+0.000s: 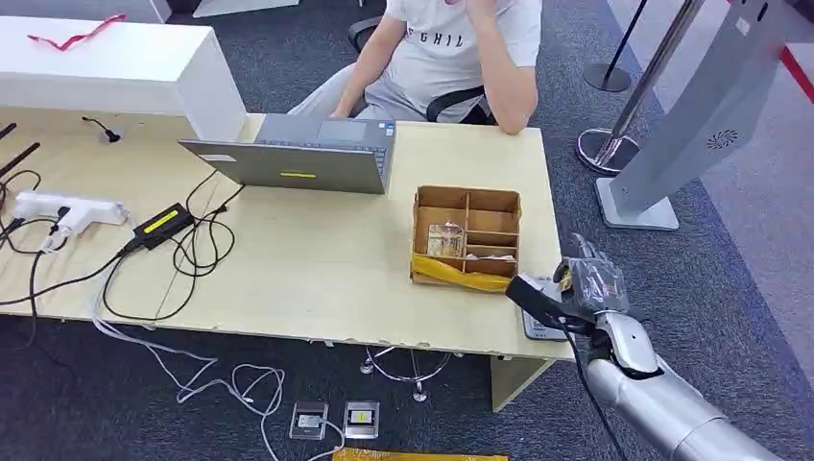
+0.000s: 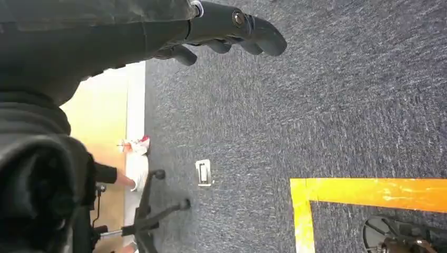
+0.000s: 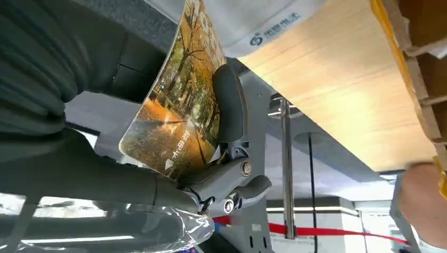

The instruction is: Pass the card to the sensor for recognition and then transmit it.

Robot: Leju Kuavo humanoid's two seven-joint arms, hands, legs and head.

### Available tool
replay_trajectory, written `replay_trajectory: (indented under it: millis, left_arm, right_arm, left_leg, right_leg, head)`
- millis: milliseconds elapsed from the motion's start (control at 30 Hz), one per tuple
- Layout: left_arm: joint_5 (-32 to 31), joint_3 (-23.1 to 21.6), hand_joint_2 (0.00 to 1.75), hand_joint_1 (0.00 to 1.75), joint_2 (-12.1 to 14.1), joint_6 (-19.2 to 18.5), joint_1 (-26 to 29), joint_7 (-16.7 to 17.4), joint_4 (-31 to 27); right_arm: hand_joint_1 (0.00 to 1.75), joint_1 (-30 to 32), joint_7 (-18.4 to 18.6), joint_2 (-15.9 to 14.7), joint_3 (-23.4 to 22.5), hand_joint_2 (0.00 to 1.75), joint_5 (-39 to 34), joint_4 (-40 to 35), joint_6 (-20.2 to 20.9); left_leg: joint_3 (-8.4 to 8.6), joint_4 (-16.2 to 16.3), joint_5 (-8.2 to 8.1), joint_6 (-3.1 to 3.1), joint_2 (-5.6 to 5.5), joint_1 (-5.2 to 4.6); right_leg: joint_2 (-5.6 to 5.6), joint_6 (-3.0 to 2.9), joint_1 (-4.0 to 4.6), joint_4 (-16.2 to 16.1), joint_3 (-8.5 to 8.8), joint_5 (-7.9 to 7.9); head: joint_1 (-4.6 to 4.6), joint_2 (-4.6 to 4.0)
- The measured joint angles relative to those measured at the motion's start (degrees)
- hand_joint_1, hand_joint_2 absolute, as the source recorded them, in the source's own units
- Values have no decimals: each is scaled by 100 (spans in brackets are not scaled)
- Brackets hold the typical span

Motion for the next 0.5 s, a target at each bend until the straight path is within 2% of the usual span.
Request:
replay_trajectory:
  millis: [367,500]
  left_arm:
    - [-48,-46,0,0,-2,-41,-1,0,-13]
    - [-48,-90,0,0,-2,-33,-1,4,-13]
  right_arm:
    - [175,311,-59,9,-146,175,-293,94,-201]
    - [175,380,-149,11,-273,175,-613,120,-190]
  left_leg:
    - [6,0,-1,0,6,0]
    - [14,0,-1,0,12,0]
  right_leg:
    - [4,0,0,-1,2,0]
    - [5,-1,0,-2,9,1]
  head:
    - [0,0]
    - [2,0]
